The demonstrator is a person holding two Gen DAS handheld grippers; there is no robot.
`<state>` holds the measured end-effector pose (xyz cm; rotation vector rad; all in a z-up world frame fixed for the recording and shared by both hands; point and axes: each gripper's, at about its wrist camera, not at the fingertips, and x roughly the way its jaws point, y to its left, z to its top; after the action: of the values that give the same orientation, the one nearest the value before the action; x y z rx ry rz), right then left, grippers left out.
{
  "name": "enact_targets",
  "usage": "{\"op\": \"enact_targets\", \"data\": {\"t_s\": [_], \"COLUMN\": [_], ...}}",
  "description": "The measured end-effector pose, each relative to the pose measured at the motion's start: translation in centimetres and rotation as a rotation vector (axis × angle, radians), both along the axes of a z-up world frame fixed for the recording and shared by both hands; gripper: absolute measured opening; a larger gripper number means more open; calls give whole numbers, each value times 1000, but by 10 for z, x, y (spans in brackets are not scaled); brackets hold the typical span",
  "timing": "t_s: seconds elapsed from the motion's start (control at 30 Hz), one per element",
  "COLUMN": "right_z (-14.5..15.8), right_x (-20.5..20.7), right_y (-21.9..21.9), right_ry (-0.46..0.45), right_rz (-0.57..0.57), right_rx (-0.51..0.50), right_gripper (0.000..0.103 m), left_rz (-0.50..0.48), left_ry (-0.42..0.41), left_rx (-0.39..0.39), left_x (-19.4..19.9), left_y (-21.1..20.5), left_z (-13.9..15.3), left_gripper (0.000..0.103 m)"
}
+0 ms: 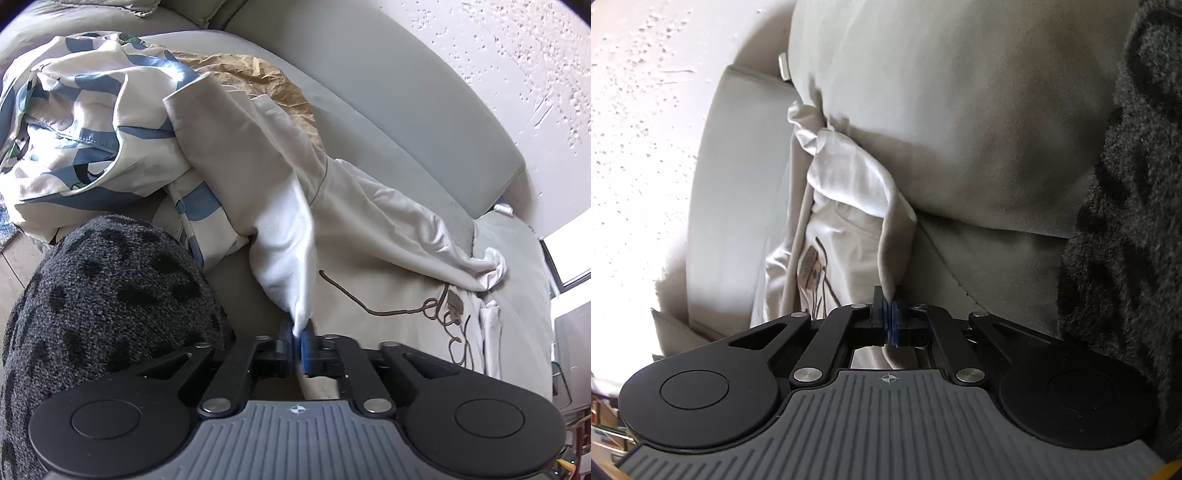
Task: Fold clothes
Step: 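Hold the hoodie with the left gripper while the right gripper pulls the hem flat, then lift the beige hoodie high with both grippers and shake it out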
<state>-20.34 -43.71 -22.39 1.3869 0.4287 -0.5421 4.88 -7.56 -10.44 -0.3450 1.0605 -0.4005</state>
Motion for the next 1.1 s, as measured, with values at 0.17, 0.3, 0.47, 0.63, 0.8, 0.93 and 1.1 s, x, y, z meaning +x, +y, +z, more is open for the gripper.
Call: {"op": "enact_targets", "data": {"t_s": [0.17,0.3,0.47,0.63,0.8,0.93,1.1], "right_z": [-2,-4,-5,-5,-7,-9,-10], "right_x": [6,11,16,16,16,17,19], "right_y": [-1,-2,-3,-4,-7,-11,-15], "right_ry": [5,5,4,1,-1,-1,6], "right_rz": [7,6,7,11,14,16,23], "right_rx": [2,3,2,2,3,4,0], "right_gripper": [2,2,2,2,2,2,2], "left_rz": [-34,4,4,33,124,162,197], "left_ry": [-43,-27,-25,-17,-2,-5,-4], "left_rx": [69,108,159,164,90,34,-46], "left_x": [1,11,13,11,9,5,3], "left_y": [-21,-22,-24,-17,3,13,22], "left_z": [7,5,2,2,2,6,6], "left_gripper": [43,42,32,16,2,2,2]}}
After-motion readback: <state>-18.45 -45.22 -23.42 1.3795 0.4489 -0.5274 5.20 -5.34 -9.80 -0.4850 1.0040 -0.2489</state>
